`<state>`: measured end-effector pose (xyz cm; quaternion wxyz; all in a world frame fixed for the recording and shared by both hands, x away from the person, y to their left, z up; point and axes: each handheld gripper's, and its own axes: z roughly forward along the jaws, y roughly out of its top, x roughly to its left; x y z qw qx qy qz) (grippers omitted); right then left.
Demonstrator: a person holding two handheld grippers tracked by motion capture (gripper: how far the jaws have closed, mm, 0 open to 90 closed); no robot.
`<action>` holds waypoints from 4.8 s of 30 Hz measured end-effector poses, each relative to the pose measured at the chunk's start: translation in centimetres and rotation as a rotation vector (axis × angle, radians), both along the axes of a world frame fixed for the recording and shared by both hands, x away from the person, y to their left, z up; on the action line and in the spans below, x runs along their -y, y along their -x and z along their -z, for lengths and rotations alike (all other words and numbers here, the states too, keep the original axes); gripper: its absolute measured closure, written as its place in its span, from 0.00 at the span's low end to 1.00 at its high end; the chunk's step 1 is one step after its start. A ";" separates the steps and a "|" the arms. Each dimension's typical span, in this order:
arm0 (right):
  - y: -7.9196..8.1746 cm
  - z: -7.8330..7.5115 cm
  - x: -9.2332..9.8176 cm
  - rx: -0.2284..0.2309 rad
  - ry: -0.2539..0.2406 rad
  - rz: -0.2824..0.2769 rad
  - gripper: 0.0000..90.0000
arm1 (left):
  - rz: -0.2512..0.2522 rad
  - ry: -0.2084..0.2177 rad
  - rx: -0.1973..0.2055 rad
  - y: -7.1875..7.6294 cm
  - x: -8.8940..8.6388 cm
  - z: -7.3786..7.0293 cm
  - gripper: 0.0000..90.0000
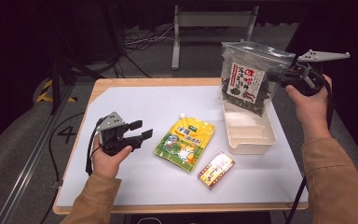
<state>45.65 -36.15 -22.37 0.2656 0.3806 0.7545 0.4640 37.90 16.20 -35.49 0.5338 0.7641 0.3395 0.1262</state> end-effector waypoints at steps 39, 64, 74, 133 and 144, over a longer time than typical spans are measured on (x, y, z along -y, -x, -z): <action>-0.4 0.8 1.5 -0.044 0.017 0.107 0.92 | 0.016 -0.026 -0.016 -0.1 0.5 0.5 0.47; -1.5 3.4 1.4 -0.138 0.048 0.135 0.88 | 0.014 -0.063 -0.010 -0.3 0.8 0.7 0.44; -1.3 4.1 2.9 -0.143 0.005 0.180 0.66 | 0.023 -0.098 0.002 -0.6 1.3 1.1 0.46; 9.3 5.5 -4.2 -0.032 -0.030 -0.166 0.40 | 0.001 -0.221 -0.254 -6.4 5.1 4.1 0.28; 10.6 7.5 -5.1 -0.024 -0.029 -0.193 0.39 | 0.021 -0.242 -0.331 -7.6 5.9 5.5 0.25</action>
